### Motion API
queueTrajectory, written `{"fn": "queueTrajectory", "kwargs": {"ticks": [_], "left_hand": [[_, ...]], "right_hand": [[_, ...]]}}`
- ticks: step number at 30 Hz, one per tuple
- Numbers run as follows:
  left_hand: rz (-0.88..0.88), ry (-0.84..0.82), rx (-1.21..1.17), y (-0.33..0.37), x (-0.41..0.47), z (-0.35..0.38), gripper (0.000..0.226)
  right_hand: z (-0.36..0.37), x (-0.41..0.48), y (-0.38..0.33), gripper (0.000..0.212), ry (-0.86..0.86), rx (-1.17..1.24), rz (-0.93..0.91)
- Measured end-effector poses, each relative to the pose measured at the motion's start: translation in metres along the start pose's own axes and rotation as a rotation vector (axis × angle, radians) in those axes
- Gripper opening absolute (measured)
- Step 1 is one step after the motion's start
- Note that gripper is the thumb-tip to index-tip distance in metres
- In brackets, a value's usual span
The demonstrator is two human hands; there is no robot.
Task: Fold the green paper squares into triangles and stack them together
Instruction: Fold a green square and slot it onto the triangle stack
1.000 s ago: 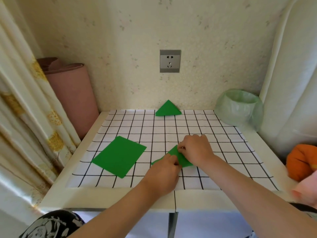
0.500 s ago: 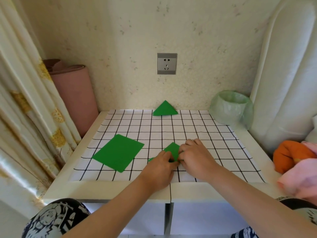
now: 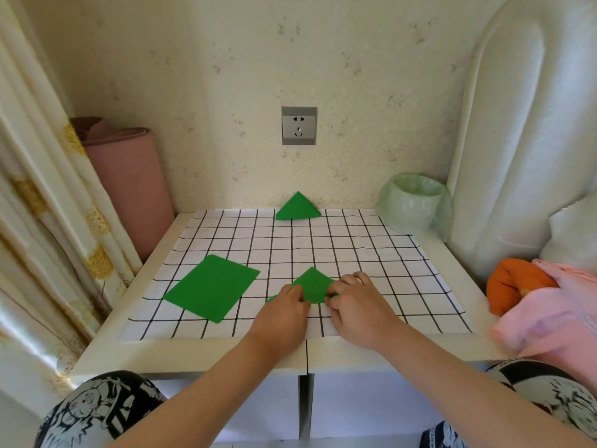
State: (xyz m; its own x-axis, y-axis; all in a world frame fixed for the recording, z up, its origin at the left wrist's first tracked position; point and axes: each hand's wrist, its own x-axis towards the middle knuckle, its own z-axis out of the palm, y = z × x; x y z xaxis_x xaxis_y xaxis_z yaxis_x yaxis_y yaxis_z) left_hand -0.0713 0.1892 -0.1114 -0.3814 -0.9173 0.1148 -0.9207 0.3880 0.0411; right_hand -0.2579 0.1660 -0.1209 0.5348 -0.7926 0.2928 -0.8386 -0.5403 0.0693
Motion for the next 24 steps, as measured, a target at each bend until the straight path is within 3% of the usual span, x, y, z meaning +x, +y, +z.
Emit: {"fn": "queueTrajectory", "kwargs": {"ticks": [11, 19, 24], "left_hand": [[-0.222, -0.022, -0.010, -0.030, -0.016, -0.011, 0.035], [-0.281, -0.031, 0.008, -0.039, -0.023, -0.009, 0.032], [-0.190, 0.214, 0.001, -0.031, -0.016, -0.010, 0.020]], "right_hand": [[0.001, -0.002, -0.001, 0.035, 0.071, 0.068, 0.045], [0.001, 0.000, -0.004, 0.034, 0.059, 0.073, 0.066], [-0.001, 0.003, -0.005, 0.034, 0.035, 0.071, 0.071]]}}
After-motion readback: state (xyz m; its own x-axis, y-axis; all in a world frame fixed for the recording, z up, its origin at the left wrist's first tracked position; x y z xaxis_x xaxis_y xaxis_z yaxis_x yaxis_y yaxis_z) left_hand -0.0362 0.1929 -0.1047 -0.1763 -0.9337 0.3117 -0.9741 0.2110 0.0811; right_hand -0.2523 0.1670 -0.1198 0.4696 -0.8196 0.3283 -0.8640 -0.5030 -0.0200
